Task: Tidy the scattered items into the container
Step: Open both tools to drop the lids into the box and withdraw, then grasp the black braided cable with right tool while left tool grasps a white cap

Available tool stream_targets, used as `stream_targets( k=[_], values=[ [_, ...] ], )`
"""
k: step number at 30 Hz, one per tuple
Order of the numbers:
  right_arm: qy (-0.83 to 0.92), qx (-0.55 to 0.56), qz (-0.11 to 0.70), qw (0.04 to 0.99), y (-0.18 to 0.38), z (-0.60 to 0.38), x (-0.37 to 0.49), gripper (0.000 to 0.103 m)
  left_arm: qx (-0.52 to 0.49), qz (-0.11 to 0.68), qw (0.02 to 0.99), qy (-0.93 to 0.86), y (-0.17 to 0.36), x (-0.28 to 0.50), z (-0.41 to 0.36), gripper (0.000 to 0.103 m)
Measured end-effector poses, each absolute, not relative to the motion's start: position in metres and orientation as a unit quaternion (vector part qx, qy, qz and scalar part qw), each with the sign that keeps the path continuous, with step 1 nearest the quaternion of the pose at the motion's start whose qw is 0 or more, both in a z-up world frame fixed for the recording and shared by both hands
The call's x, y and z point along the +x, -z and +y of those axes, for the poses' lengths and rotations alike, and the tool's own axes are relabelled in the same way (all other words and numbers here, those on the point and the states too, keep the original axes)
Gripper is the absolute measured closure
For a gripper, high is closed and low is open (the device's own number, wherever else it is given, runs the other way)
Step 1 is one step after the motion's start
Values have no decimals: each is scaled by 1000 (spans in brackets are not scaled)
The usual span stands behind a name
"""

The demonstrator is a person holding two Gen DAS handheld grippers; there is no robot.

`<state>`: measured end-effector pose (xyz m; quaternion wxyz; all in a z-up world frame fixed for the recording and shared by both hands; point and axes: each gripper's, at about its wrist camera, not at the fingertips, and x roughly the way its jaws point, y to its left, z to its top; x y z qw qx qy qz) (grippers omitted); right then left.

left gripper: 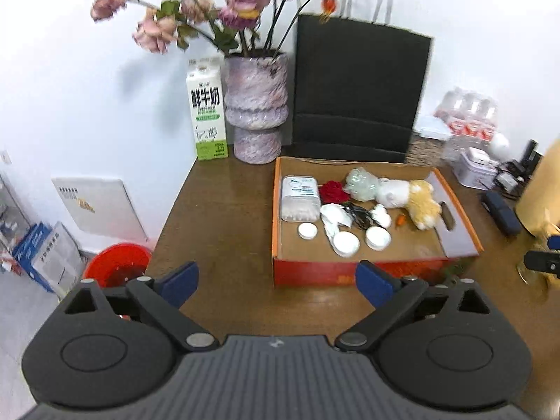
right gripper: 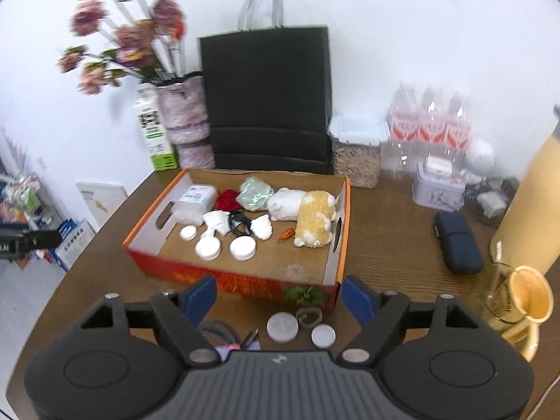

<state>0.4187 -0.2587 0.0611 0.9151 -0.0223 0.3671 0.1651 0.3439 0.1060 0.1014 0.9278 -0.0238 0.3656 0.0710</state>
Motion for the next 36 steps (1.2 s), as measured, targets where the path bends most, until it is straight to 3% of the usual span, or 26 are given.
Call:
stream_targets(
  k=[2,10,15,19,22,28,36],
  values=[
    [-180,-25,356,917,-62,-260,395,18,-24,350,935,-61,-105,318,103,0],
    [-224,-16,332,916,-34,-273,292,17,-47,327,944,8,-83,224,103,0],
    [-198,-54,260,944,4,-273,234,13,-51,287,954,70,-55,171,108,0],
    [-173,-11,276,945,38,-276,212,13,-121,266,955,46,-25,138,116,0],
    [-160,21,271,949,56,-280,195,13,-125,278,951,49,-6,129,112,0],
    [-141,-23,274,951,74,-271,185,13,-48,301,951,41,16,142,83,0],
    [-143,-3,280,949,77,-279,210,14,-49,313,946,68,35,168,66,0]
  ],
)
